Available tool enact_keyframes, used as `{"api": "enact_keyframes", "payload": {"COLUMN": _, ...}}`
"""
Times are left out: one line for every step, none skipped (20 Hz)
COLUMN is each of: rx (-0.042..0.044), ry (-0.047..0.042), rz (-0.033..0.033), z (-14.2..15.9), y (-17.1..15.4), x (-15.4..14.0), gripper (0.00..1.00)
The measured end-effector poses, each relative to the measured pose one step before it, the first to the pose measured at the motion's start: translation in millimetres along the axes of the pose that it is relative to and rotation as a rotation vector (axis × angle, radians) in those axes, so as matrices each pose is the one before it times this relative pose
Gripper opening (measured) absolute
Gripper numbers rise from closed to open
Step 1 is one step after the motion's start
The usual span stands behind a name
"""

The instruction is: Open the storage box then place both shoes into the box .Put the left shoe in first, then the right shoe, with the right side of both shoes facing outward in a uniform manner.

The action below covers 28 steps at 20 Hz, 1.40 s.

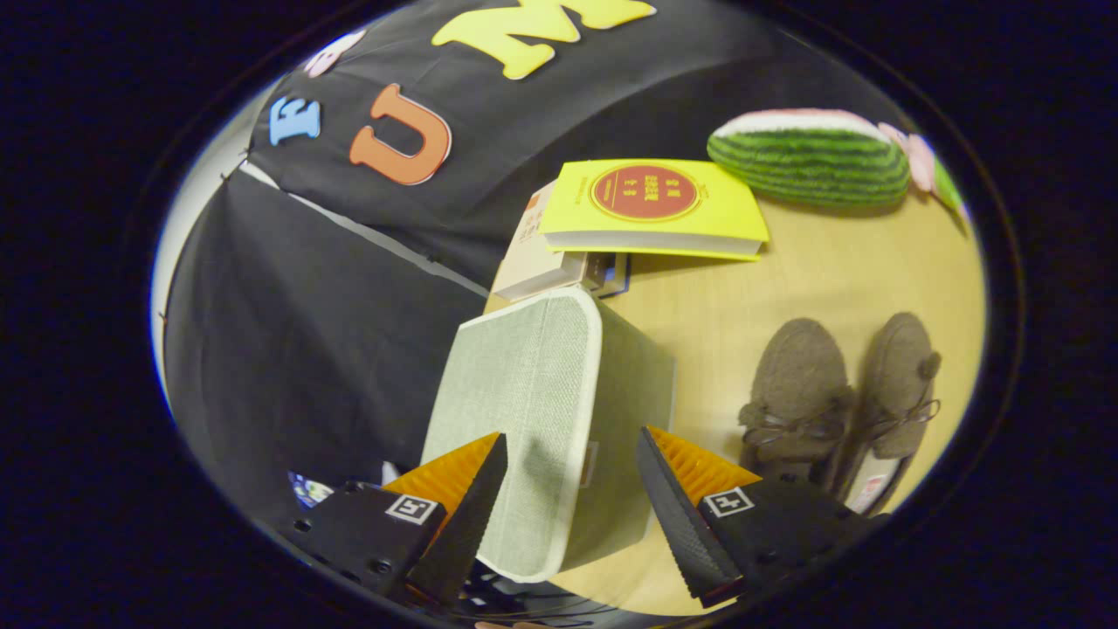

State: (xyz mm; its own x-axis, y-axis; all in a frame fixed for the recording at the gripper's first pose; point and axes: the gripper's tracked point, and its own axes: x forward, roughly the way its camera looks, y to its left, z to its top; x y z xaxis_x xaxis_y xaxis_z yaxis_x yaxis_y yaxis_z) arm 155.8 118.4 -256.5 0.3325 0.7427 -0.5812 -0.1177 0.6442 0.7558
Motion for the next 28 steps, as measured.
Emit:
{"api": "enact_keyframes", "payload": {"rx": 0.03091, "ry": 0.02646, "rz": 0.04521, "z": -0.73, "y": -0.69, "x": 4.05, "gripper": 0.92}}
{"api": "enact_keyframes", "payload": {"rx": 0.02678, "ry": 0.02063, "rz": 0.02784, "z": -0.96, "y": -0.82, "x": 3.99, "gripper": 0.89}}
{"api": "enact_keyframes", "payload": {"rx": 0.02779, "ry": 0.01878, "rz": 0.02271, "z": -0.31, "y": -0.09, "x": 3.23, "gripper": 0.86}}
{"api": "enact_keyframes", "payload": {"rx": 0.01698, "ry": 0.0194, "rz": 0.01635, "z": 0.04, "y": -1.52, "x": 3.03, "gripper": 0.83}}
{"api": "enact_keyframes", "payload": {"rx": 0.0124, "ry": 0.01961, "rz": 0.01858, "z": -2.13, "y": -0.42, "x": -0.52, "gripper": 0.8}}
{"api": "enact_keyframes", "payload": {"rx": 0.00607, "ry": -0.0032, "rz": 0.00955, "z": 0.44, "y": 0.07, "x": -1.84, "gripper": 0.76}}
{"api": "enact_keyframes", "payload": {"rx": 0.00311, "ry": -0.00819, "rz": 0.01379, "z": 2.08, "y": 2.01, "x": -2.98, "gripper": 0.6}}
{"api": "enact_keyframes", "payload": {"rx": 0.00286, "ry": -0.00192, "rz": 0.00521, "z": -0.87, "y": 2.6, "x": -3.73, "gripper": 0.46}}
{"api": "enact_keyframes", "payload": {"rx": -0.00397, "ry": -0.00403, "rz": 0.00115, "z": 0.9, "y": 1.89, "x": -0.17, "gripper": 0.33}}
{"api": "enact_keyframes", "payload": {"rx": -0.00695, "ry": -0.00176, "rz": -0.00002, "z": 0.3, "y": 1.23, "x": -2.35, "gripper": 0.27}}
{"api": "enact_keyframes", "payload": {"rx": -0.01044, "ry": 0.00601, "rz": 0.00041, "z": -0.5, "y": 2.57, "x": -0.4, "gripper": 0.16}}
{"api": "enact_keyframes", "payload": {"rx": -0.01694, "ry": 0.00572, "rz": -0.00429, "z": -0.67, "y": 1.5, "x": 0.49, "gripper": 0.11}}
{"api": "enact_keyframes", "payload": {"rx": -0.02534, "ry": 0.00286, "rz": -0.00383, "z": 0.18, "y": 1.93, "x": -1.17, "gripper": 0.06}}
{"api": "enact_keyframes", "payload": {"rx": -0.0192, "ry": -0.00442, "rz": -0.01311, "z": 0.39, "y": 0.21, "x": -2.36, "gripper": 0.06}}
{"api": "enact_keyframes", "payload": {"rx": -0.00374, "ry": -0.00054, "rz": -0.00368, "z": 0.0, "y": 2.81, "x": -1.76, "gripper": 0.06}}
{"api": "enact_keyframes", "payload": {"rx": -0.00472, "ry": -0.0034, "rz": -0.00737, "z": -0.24, "y": 2.29, "x": -1.81, "gripper": 0.06}}
{"api": "enact_keyframes", "payload": {"rx": -0.01101, "ry": -0.00168, "rz": -0.01669, "z": 0.37, "y": -0.02, "x": -1.97, "gripper": 0.06}}
{"api": "enact_keyframes", "payload": {"rx": -0.00969, "ry": -0.00933, "rz": -0.01316, "z": 1.54, "y": 3.44, "x": -3.22, "gripper": 0.06}}
{"api": "enact_keyframes", "payload": {"rx": -0.00343, "ry": -0.00359, "rz": -0.00029, "z": 1.0, "y": 6.26, "x": -2.93, "gripper": 0.06}}
{"api": "enact_keyframes", "payload": {"rx": 0.00297, "ry": -0.00005, "rz": 0.00492, "z": -0.66, "y": 8.9, "x": -2.71, "gripper": 0.06}}
{"api": "enact_keyframes", "payload": {"rx": 0.00227, "ry": -0.00597, "rz": 0.00011, "z": 2.77, "y": 8.21, "x": -2.38, "gripper": 0.06}}
{"api": "enact_keyframes", "payload": {"rx": -0.00334, "ry": -0.00912, "rz": -0.00199, "z": 1.42, "y": 9.15, "x": -3.73, "gripper": 0.06}}
{"api": "enact_keyframes", "payload": {"rx": -0.0114, "ry": -0.01003, "rz": 0.00027, "z": 3.1, "y": 10.23, "x": -1.86, "gripper": 0.06}}
{"api": "enact_keyframes", "payload": {"rx": -0.01724, "ry": -0.00286, "rz": -0.00042, "z": 0.91, "y": 12.24, "x": -2.35, "gripper": 0.06}}
{"api": "enact_keyframes", "payload": {"rx": -0.02624, "ry": 0.00107, "rz": -0.00935, "z": 0.28, "y": 9.35, "x": -1.15, "gripper": 0.06}}
{"api": "enact_keyframes", "payload": {"rx": -0.02613, "ry": -0.0017, "rz": -0.01193, "z": 0.59, "y": 8.83, "x": 0.51, "gripper": 0.06}}
{"api": "enact_keyframes", "payload": {"rx": -0.02068, "ry": 0.00329, "rz": -0.01184, "z": -0.69, "y": 8.87, "x": 1.19, "gripper": 0.06}}
{"api": "enact_keyframes", "payload": {"rx": -0.01664, "ry": -0.00019, "rz": -0.00595, "z": -0.47, "y": 10.23, "x": 0.21, "gripper": 0.06}}
